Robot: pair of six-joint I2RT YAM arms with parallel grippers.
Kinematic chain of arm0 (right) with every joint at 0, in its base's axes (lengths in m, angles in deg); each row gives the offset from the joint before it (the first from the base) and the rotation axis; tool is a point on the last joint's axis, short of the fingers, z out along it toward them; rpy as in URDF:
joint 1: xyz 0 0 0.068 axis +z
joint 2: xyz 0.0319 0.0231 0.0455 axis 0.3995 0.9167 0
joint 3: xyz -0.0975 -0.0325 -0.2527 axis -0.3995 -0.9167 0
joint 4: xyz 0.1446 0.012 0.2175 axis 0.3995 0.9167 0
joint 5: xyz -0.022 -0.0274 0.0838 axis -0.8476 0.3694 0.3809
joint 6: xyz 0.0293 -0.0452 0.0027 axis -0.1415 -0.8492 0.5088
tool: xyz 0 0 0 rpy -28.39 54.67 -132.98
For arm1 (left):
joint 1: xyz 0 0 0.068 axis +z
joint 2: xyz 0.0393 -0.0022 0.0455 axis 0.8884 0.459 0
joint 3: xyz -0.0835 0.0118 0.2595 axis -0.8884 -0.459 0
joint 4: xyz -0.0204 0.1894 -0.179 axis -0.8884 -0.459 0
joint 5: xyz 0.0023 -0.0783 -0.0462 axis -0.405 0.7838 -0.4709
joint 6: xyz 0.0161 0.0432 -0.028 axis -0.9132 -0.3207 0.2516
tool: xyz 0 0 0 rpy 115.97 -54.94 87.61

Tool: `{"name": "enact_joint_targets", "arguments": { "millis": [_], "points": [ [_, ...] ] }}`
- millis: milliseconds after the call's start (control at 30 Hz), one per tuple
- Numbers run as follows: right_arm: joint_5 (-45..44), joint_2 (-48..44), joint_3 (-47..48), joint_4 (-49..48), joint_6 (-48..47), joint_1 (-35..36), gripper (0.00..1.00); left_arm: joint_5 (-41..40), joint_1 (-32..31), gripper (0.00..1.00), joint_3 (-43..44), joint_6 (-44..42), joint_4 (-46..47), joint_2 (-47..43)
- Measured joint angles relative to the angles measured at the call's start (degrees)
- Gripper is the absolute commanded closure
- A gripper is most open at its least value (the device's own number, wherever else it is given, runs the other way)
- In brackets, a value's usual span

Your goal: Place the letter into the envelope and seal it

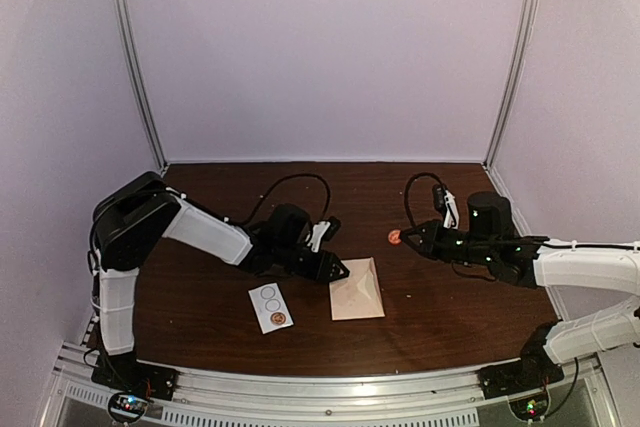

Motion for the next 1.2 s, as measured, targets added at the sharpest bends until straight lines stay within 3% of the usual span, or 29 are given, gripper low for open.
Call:
{"name": "enact_joint_targets", "arguments": {
  "millis": [300, 633, 900, 1067, 1200],
  "points": [
    [0.0, 0.0, 0.0, -0.02, 0.2, 0.0, 1.0, -0.98, -0.55, 0.66, -1.42, -0.9, 1.92, 0.76],
    [-0.02, 0.0, 0.0, -0.09, 0.22, 0.0, 1.0, -5.75, -3.61, 0.65, -16.55, 0.0, 1.66, -11.32],
    [-0.02, 0.5, 0.0, -0.44, 0.31, -0.02, 1.0, -4.9, -8.04, 0.65, -22.73, 5.22, -0.13, -17.42],
    [-0.02, 0.5, 0.0, -0.42, 0.31, -0.02, 1.0, -5.51, -8.41, 0.64, -20.76, 5.68, -8.04, -22.32],
    [0.0, 0.5, 0.0, -0.44, 0.37, -0.02, 1.0, -5.92, -6.86, 0.66, -12.63, 4.68, -11.58, -23.06]
  ]
}}
